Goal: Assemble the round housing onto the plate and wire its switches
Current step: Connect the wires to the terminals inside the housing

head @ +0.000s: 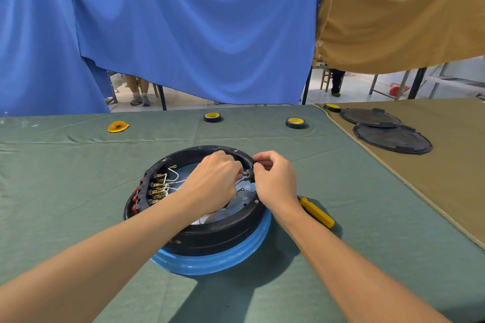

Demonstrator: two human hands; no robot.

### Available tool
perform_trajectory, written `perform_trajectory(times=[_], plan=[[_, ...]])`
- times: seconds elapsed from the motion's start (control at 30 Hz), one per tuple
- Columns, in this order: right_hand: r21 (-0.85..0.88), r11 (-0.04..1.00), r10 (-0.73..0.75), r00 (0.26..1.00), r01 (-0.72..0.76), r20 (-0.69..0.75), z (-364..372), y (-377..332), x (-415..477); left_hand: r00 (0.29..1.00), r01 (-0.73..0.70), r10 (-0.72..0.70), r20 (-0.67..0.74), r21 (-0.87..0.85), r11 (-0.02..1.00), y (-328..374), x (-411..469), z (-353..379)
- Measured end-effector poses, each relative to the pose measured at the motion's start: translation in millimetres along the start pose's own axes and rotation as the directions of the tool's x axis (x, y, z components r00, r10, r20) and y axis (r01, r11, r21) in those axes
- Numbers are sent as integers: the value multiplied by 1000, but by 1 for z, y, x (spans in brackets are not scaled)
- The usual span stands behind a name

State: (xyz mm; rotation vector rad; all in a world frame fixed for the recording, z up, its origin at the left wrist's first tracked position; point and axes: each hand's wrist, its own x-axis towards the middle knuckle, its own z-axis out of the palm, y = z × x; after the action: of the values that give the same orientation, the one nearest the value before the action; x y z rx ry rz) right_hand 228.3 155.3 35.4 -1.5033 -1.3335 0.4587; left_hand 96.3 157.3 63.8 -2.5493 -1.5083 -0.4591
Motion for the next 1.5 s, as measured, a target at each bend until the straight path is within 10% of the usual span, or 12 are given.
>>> perform_trajectory(times=[0.5,0.67,0.77,1.03,1.5], plan=[[-230,958,-137,976,174,170,-8,1,11,992,-26,25,120,3,1000,-12,-2,-13],[-470,599,-538,761,648,364,-16,-17,10,981,196,-195,11,-39,980,-38,-25,-33],[-468,415,-405,619,780,673,-12,-33,14,942,330,-331,-57,-28,944,-51,-51,-33],[-432,512,-164,578,742,799,0,-51,15,892,445,-451,36,-251,859,-58,-77,-17],[-537,638,-380,832,552,404,17,-47,6,893,449,-445,73,-235,862,-67,-74,-4]])
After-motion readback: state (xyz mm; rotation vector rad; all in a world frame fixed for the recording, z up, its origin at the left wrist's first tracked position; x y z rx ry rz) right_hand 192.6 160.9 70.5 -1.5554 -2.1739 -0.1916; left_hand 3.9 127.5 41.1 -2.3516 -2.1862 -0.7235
